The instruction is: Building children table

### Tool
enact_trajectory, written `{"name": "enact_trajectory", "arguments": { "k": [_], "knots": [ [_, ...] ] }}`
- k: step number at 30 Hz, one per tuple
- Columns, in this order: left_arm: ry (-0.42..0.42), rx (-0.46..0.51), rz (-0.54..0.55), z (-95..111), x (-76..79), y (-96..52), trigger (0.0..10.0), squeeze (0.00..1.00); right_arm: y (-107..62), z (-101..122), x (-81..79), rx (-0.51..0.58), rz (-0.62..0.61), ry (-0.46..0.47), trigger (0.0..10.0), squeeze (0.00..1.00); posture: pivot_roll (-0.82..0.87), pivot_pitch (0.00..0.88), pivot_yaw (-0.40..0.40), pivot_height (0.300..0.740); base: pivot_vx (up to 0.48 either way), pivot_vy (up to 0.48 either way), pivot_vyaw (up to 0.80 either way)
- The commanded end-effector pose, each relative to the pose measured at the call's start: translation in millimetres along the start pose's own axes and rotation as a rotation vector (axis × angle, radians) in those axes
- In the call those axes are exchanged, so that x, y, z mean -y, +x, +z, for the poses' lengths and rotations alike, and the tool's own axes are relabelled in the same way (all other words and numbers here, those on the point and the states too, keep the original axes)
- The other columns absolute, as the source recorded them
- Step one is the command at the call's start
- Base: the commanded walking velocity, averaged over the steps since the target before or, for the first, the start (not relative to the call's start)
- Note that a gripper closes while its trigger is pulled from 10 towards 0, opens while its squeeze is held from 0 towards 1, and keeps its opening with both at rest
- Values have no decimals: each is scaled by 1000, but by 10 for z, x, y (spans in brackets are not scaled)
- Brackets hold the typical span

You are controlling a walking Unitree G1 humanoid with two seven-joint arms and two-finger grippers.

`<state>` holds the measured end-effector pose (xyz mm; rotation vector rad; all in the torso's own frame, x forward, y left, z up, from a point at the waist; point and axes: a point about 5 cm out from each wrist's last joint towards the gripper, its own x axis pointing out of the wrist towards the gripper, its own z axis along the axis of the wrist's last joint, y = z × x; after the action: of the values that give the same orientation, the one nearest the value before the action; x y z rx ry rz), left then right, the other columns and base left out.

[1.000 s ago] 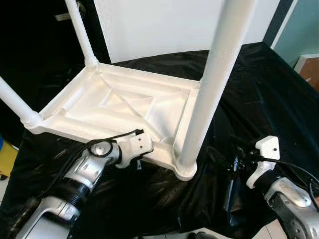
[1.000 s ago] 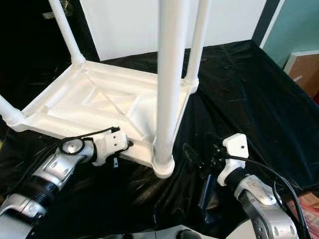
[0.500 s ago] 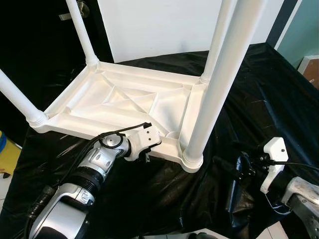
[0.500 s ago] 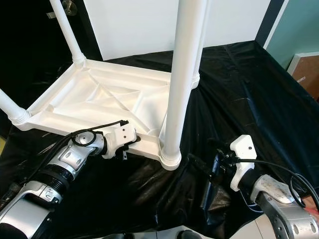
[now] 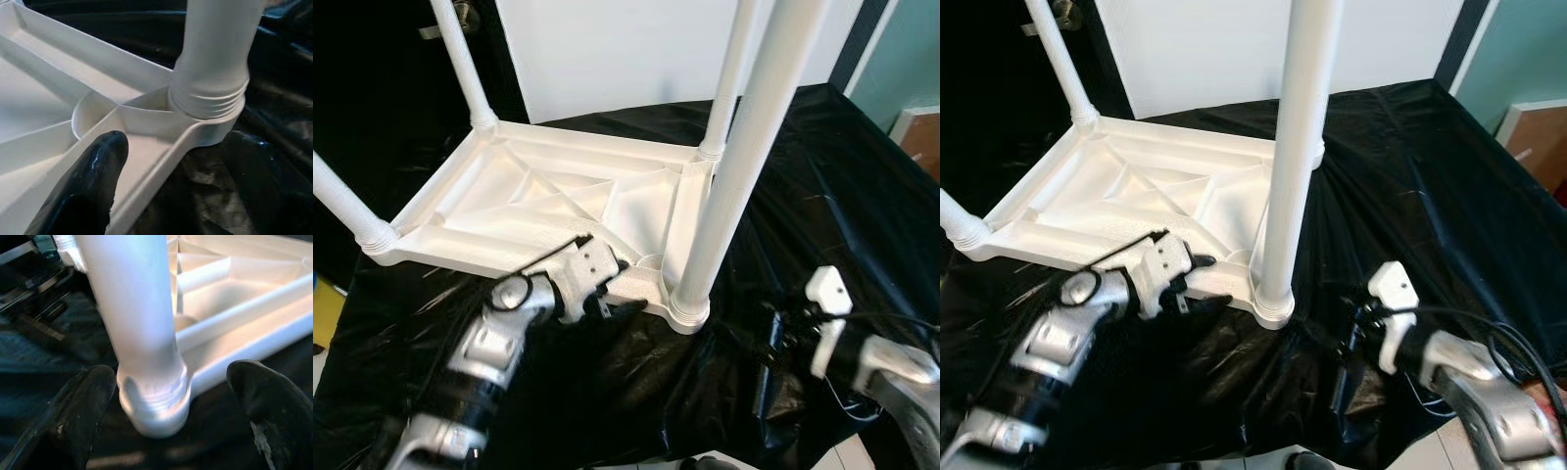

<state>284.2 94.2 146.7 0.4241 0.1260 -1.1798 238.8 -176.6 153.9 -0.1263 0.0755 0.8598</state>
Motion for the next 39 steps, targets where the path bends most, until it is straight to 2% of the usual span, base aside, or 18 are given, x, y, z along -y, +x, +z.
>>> {"name": "enact_trajectory", "arguments": {
  "k": [1, 2, 3, 4, 9, 10, 11, 12, 16, 17, 18, 19, 30, 33, 35, 36, 38, 39],
  "knots": [
    [-22, 6, 112, 10, -26, -25, 10000, 0, 21, -47, -4, -12, 2, -5, 10000, 0, -36, 60, -2, 740, 0, 0, 0],
    [-22, 6, 112, 10, -26, -25, 10000, 0, 21, -47, -4, -12, 2, -5, 10000, 0, -36, 60, -2, 740, 0, 0, 0],
    [-46, 26, 110, 38, 14, -29, 10000, 592, 60, -52, -4, -4, 12, 3, 10000, 0, -26, 55, -2, 740, 0, 0, 0],
    [-67, 50, 97, 77, 66, -35, 10000, 1000, 109, -58, -10, 4, 28, 5, 10000, 1000, -26, 55, -2, 740, 0, 0, 0],
    [-70, 66, 79, 129, 151, -48, 10000, 1000, 192, -64, -10, 17, 41, 5, 10000, 1000, -10, 50, -4, 740, 0, 0, 0],
    [-56, 65, 70, 148, 191, -53, 10000, 1000, 237, -64, -5, 22, 45, 2, 10000, 451, -6, 49, -4, 740, 0, 0, 0],
    [-56, 65, 70, 148, 191, -53, 10000, 1000, 237, -64, -5, 22, 45, 2, 10000, 451, -6, 49, -4, 740, 0, 0, 0],
    [-40, 71, 61, 181, 234, -53, 10000, 0, 302, -65, 13, 28, 45, -6, 10000, 0, -5, 48, -3, 740, 0, 0, 0],
    [-23, 84, 57, 245, 312, -34, 10000, 0, 438, -62, 60, 44, 33, -31, 10000, 0, 0, 50, -6, 740, 0, 0, 0],
    [-16, 91, 65, 269, 333, -15, 10000, 0, 490, -60, 84, 52, 7, -39, 2627, 0, 2, 50, -8, 740, 0, 0, 0],
    [-16, 91, 65, 269, 333, -15, 10000, 0, 490, -60, 84, 52, 7, -39, 2627, 0, 2, 50, -8, 740, 0, 0, 0],
    [-14, 92, 72, 287, 348, -6, 10000, 0, 521, -60, 99, 58, -11, -45, 0, 0, 2, 53, -11, 740, 0, 0, 0],
    [-60, 123, 134, 376, 415, 25, 10000, 0, 564, -170, 24, 52, -193, 28, 0, 0, 4, 69, -24, 740, 0, 0, 0],
    [-60, 123, 134, 376, 415, 25, 10000, 0, 564, -170, 24, 52, -193, 28, 0, 0, 4, 69, -24, 740, 0, 0, 0],
    [-68, 125, 140, 384, 438, 30, 10000, 0, 584, -170, -37, 63, -247, 65, 0, 0, 4, 70, -23, 740, 0, 0, 0],
    [-80, 126, 144, 390, 470, 33, 10000, 0, 618, -163, -96, 84, -350, 113, 0, 0, 3, 75, -21, 740, 0, 0, 0],
    [-80, 126, 144, 390, 470, 33, 10000, 0, 618, -163, -96, 84, -350, 113, 0, 0, 3, 75, -21, 740, 0, 0, 0],
    [-89, 127, 148, 396, 493, 42, 10000, 0, 651, -169, -141, 91, -450, 149, 0, 0, 6, 79, -19, 740, 0, 0, 0]
  ]
}}
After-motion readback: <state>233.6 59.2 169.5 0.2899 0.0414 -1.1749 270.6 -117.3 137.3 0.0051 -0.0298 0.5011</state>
